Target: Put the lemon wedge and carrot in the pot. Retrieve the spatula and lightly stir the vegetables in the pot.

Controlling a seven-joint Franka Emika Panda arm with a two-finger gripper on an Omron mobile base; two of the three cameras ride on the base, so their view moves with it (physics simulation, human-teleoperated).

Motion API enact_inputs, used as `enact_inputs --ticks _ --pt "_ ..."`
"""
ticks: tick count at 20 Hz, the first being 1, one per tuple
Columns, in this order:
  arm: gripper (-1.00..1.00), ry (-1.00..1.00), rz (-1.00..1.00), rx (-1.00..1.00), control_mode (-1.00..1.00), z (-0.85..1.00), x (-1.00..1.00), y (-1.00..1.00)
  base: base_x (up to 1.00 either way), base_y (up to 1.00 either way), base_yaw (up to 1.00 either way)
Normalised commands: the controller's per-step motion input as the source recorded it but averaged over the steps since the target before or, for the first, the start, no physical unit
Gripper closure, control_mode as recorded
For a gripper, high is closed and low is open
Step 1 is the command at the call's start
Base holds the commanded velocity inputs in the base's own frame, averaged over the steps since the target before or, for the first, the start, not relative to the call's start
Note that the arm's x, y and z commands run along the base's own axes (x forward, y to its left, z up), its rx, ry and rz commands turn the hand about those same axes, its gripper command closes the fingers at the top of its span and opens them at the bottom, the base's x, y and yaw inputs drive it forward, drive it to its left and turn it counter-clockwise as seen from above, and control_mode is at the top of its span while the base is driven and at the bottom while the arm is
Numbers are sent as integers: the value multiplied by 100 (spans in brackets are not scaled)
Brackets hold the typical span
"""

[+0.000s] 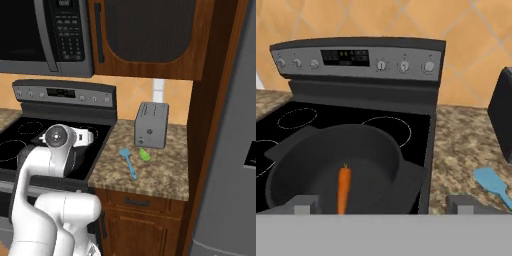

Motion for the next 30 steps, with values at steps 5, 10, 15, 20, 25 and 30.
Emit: enact_inputs --ticks 5,10,15,20,25,30 --pt "-100 8 -9 2 -100 23 -10 -100 0 0 0" --pt "-100 25 -11 17 -100 -5 2 -100 0 0 0" --pt "-100 32 -4 26 -100 -47 56 -100 0 0 0" --pt "-100 34 0 23 -100 -6 69 -81 0 0 0" --pt "-100 26 1 4 -100 -24 72 -30 0 0 0" --pt "-100 22 5 -17 -100 -84 52 -8 0 0 0"
